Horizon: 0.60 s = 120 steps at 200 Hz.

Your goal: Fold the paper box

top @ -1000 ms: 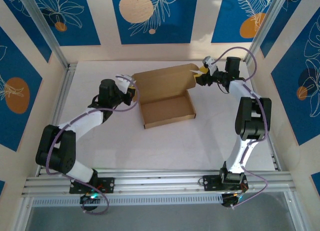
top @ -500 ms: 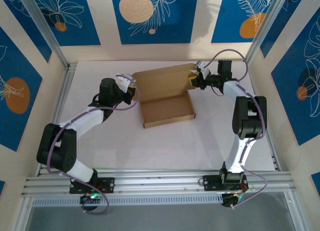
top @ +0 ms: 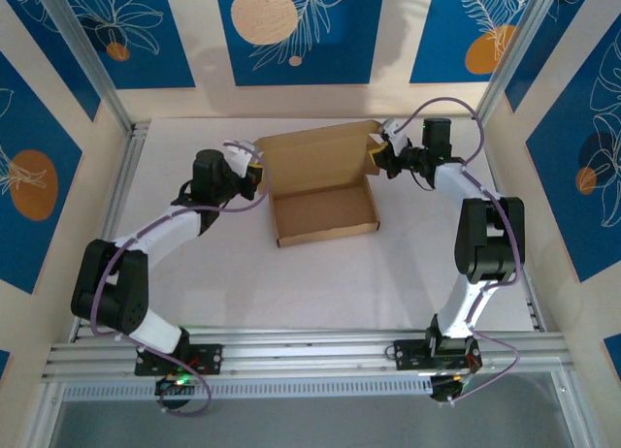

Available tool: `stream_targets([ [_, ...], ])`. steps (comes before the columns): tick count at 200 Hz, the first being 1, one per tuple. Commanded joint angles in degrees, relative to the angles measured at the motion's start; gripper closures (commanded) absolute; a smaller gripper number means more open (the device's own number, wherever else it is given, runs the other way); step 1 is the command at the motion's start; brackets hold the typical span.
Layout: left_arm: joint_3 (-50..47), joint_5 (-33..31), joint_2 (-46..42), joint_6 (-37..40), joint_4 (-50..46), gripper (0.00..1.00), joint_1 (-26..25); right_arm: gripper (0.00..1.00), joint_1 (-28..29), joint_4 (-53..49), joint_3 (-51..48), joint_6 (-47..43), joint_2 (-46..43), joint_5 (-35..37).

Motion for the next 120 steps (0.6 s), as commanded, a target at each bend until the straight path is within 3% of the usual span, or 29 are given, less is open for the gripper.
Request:
stream_targets([
  [1, 1.2, -3.0, 0.0, -2.6, 0.1, 1.00, -0.2, 1.00, 3.8, -2.4, -0.8, 3.5, -2.7, 8.5],
  [47, -2.4, -12.7, -1.9, -14.8, 6.9, 1.00, -1.7, 1.00, 13.7, 14.6, -15.1, 15.7, -9.9, 33.2],
  [68, -4.1, -16.1, -3.7, -18.3, 8.1, 1.00, -2.8, 1.00, 16.2, 13.4, -17.8, 26.4, -13.9, 42.4],
  [92, -7.8, -19.3, -6.8, -22.7, 11.0, 1.00, -4.0, 1.00, 18.1, 4.4, -16.9, 36.5, -17.1, 46.1],
  [120, -12.6, -20.8, -9.5, -27.0, 15.6, 1.00, -5.2, 1.00, 20.3, 5.7, -21.2, 43.8, -22.1, 49.7],
])
